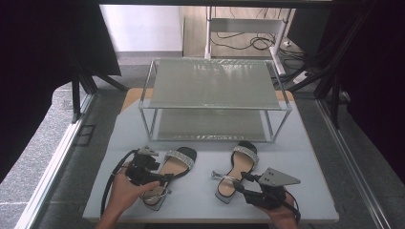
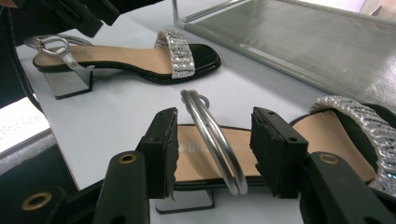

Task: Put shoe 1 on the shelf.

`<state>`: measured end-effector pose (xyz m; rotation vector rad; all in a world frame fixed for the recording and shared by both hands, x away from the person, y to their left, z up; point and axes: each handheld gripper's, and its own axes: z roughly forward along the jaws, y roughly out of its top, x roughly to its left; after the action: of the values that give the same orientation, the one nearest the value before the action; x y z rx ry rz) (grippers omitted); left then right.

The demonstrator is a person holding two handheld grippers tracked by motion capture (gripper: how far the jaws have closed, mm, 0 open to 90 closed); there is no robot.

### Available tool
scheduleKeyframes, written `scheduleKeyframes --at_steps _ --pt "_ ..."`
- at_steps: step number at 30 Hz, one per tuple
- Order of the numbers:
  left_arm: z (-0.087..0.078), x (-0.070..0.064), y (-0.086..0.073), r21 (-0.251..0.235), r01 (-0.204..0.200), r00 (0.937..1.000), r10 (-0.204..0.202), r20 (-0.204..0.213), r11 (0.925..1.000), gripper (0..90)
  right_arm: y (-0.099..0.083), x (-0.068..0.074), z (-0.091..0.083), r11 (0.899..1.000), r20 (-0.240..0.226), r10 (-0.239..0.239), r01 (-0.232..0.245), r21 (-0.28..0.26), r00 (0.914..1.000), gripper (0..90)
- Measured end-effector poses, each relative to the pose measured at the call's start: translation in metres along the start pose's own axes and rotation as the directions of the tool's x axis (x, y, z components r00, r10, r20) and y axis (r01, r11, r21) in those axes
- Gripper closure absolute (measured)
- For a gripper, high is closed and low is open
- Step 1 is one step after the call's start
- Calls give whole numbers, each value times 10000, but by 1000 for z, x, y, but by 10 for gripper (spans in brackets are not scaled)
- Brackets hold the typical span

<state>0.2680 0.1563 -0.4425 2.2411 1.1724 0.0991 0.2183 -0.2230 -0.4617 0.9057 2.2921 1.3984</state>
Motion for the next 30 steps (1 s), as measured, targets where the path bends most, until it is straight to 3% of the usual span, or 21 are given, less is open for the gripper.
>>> scheduleKeyframes --at_steps 6,12,20,25,30 --pt "23 0 5 793 176 9980 -127 -615 9967 275 -2 0 3 10000 -5 42 -42 18 10000 505" --pt "44 3 4 1608 317 9921 -115 -1250 9865 259 -3 3 6 9999 -2 -64 64 150 10000 503" --pt "56 3 -3 2113 518 9904 -231 -1361 9760 256 -5 3 8 9997 4 -36 36 231 10000 501" --pt "59 -2 -1 2250 411 9832 7 -1827 9735 286 -6 4 10 9996 -7 -24 24 270 10000 501" --pt "58 -5 -2 2085 385 9806 32 -1961 9773 339 -6 4 11 9993 118 -30 26 369 9999 502"
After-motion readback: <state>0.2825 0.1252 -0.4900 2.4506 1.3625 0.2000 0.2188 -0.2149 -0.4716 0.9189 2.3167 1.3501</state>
